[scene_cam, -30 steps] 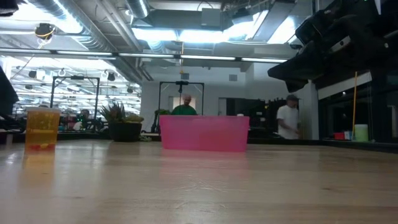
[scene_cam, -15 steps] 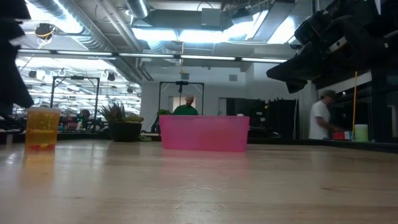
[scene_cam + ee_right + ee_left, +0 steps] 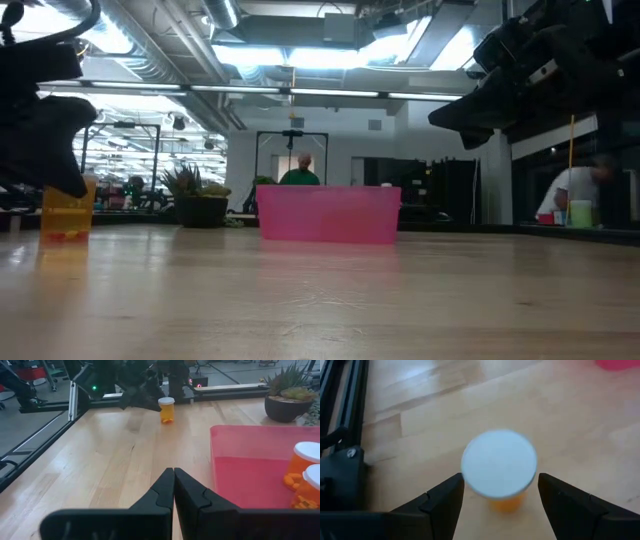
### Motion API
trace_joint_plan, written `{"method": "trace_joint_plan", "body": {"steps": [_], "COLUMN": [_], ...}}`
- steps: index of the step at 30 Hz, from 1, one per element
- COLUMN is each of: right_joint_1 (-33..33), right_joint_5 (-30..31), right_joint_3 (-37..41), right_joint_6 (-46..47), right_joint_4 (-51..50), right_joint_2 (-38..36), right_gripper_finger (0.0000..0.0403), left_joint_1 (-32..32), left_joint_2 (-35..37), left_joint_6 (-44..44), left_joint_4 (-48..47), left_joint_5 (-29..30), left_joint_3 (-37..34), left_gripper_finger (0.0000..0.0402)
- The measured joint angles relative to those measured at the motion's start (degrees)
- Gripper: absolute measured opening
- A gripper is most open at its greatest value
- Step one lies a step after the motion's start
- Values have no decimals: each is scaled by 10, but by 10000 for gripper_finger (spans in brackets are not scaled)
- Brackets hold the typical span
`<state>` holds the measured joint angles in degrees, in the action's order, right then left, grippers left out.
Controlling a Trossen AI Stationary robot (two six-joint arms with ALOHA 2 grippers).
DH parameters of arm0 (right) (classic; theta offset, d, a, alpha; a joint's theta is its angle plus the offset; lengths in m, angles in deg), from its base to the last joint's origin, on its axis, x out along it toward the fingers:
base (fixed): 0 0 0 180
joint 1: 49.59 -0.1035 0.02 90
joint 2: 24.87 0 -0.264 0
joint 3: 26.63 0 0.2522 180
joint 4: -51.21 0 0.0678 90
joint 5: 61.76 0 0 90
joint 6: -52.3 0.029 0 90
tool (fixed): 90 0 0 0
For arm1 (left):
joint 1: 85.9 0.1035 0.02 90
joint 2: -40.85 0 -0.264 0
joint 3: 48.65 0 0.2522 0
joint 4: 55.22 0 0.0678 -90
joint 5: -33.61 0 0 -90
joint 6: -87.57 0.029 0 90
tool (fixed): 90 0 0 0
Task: Pick and place pill bottles into a basket
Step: Put the orange pill bottle into the red bin
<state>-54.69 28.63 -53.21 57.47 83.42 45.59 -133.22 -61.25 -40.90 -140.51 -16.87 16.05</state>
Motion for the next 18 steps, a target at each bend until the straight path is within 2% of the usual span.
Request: {"method": "trace_joint_plan", "body": {"steps": [18], "right_joint_1": [0], "right_joint_5": [0], "right_joint_3": [0], "right_joint_6": [-1], "right_joint_4": [0], "right_joint_2": [0], "right_gripper_finger": [16], "left_joint_1": [55], "left_joint_2": [0], "left_joint_6": [34], "left_joint_4": [5], "left_joint_5": [20], "left_joint_3": [0], "left_gripper_finger": [249]}}
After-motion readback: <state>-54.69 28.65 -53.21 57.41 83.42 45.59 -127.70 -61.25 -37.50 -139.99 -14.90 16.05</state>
